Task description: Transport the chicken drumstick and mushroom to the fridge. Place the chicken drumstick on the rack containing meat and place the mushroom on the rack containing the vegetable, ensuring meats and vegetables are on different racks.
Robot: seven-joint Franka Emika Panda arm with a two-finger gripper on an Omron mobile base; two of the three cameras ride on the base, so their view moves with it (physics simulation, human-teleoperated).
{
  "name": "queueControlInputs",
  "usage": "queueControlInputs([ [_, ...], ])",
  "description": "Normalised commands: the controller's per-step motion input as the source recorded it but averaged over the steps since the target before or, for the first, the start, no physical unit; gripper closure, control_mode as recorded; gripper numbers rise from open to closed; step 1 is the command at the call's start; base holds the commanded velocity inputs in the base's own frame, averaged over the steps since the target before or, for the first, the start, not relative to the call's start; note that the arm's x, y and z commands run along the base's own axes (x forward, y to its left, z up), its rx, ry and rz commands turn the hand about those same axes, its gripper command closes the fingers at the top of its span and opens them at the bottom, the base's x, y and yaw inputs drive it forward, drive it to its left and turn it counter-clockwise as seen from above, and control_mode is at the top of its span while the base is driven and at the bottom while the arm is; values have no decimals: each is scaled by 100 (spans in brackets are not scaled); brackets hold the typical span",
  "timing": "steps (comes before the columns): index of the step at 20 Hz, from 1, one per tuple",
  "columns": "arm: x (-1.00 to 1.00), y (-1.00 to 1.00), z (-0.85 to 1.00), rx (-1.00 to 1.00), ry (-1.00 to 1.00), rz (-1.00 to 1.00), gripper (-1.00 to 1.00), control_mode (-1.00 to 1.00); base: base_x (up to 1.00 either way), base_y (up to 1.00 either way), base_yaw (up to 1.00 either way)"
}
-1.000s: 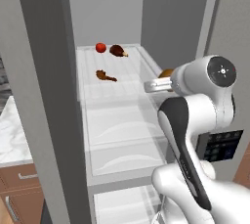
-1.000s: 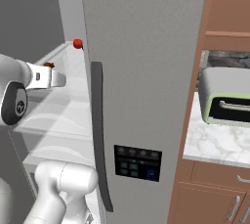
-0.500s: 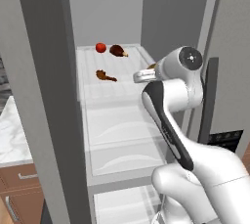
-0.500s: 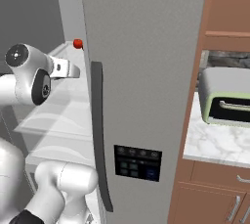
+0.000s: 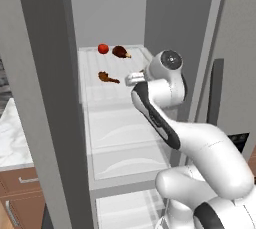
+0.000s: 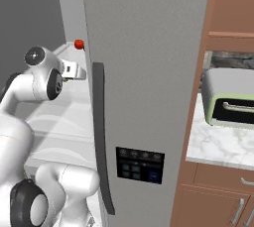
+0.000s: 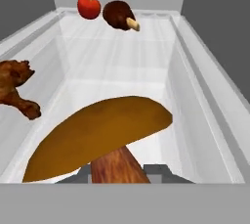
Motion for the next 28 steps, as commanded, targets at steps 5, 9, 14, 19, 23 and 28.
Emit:
queueControlInputs([
  [5, 56, 20, -37, 1, 9, 0, 100, -100, 0, 0, 0],
  [9, 50, 16, -34, 3, 12, 0, 100, -100, 0, 0, 0],
  [14, 43, 12, -39, 5, 12, 0, 100, -100, 0, 0, 0],
  [19, 7, 17, -60, 1, 3, 0, -100, -100, 0, 0, 0],
  [23, 2, 10, -28, 1, 0, 0, -100, -100, 0, 0, 0],
  [28, 2, 2, 0, 0, 0, -1, -100, -100, 0, 0, 0],
])
